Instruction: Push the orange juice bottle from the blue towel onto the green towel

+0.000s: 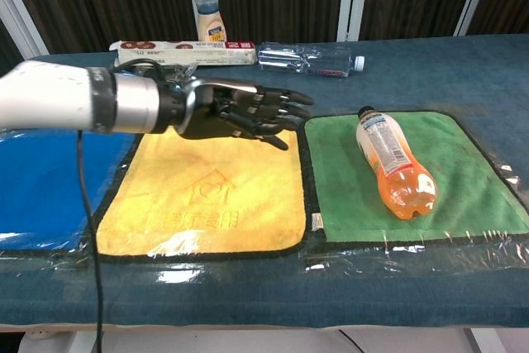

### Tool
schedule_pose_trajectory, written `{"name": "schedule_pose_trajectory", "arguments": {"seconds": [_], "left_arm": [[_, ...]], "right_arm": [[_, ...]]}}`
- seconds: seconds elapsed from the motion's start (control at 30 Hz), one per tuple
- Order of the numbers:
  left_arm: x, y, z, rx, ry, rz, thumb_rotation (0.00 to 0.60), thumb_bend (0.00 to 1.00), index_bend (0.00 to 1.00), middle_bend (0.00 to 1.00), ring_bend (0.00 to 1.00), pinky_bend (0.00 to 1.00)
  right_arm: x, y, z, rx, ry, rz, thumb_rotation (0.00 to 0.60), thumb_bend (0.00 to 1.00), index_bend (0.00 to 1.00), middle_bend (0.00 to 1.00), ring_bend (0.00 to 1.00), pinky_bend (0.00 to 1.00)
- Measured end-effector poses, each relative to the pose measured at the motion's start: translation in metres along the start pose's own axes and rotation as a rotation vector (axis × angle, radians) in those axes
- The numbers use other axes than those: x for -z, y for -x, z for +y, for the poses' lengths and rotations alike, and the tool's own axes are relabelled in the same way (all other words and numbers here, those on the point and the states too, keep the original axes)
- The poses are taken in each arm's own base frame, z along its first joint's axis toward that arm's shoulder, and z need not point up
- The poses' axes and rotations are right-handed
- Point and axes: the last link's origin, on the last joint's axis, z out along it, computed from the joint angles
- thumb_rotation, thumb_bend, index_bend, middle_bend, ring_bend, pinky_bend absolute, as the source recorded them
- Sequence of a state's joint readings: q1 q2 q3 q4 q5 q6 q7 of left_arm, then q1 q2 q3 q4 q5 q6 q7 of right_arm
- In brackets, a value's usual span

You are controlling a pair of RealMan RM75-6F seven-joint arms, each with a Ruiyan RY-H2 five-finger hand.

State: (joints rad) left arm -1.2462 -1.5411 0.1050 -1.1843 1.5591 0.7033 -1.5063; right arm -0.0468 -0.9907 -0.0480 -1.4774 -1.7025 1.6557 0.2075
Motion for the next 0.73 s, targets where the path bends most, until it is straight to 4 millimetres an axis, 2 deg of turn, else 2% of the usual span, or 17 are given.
{"name": "schedule_pose_trajectory", "arguments": {"seconds": [0.13, 0.23, 0.33, 0.37, 0.47, 0.5, 0.57, 0.73], "left_arm": [[0.04, -0.009, -0.019, -0.264, 0.018, 0.084, 0.6, 0.5, 0.0, 0.0, 0.0, 0.13], [0.081, -0.015, -0.039, -0.489, 0.026, 0.205, 0.6, 0.48, 0.0, 0.0, 0.0, 0.12], [0.139, -0.018, -0.063, -0.673, 0.001, 0.4, 0.6, 0.49, 0.0, 0.0, 0.0, 0.1], [0.167, -0.015, -0.075, -0.719, -0.028, 0.487, 0.6, 0.49, 0.0, 0.0, 0.0, 0.1], [0.231, 0.001, -0.099, -0.78, -0.127, 0.662, 0.6, 0.49, 0.0, 0.0, 0.0, 0.1], [0.247, 0.007, -0.103, -0.788, -0.157, 0.693, 0.6, 0.49, 0.0, 0.0, 0.0, 0.1], [0.273, 0.017, -0.107, -0.789, -0.201, 0.73, 0.6, 0.49, 0.0, 0.0, 0.0, 0.1], [0.297, 0.03, -0.109, -0.726, -0.263, 0.711, 0.6, 0.49, 0.0, 0.0, 0.0, 0.1]], "right_arm": [[-0.003, 0.005, -0.003, 0.018, 0.005, -0.014, 0.6, 0.23, 0.0, 0.0, 0.0, 0.0], [-0.006, 0.01, -0.006, 0.032, 0.01, -0.028, 0.6, 0.23, 0.0, 0.0, 0.0, 0.0], [-0.009, 0.014, -0.009, 0.051, 0.011, -0.038, 0.6, 0.23, 0.0, 0.0, 0.0, 0.0], [-0.01, 0.015, -0.01, 0.056, 0.012, -0.04, 0.6, 0.23, 0.0, 0.0, 0.0, 0.0], [-0.013, 0.02, -0.015, 0.068, 0.014, -0.045, 0.6, 0.23, 0.0, 0.0, 0.0, 0.0], [-0.014, 0.021, -0.017, 0.071, 0.013, -0.047, 0.6, 0.23, 0.0, 0.0, 0.0, 0.0], [-0.016, 0.024, -0.02, 0.075, 0.01, -0.051, 0.6, 0.23, 0.0, 0.0, 0.0, 0.0], [-0.017, 0.026, -0.023, 0.077, 0.007, -0.054, 0.6, 0.23, 0.0, 0.0, 0.0, 0.0]]}}
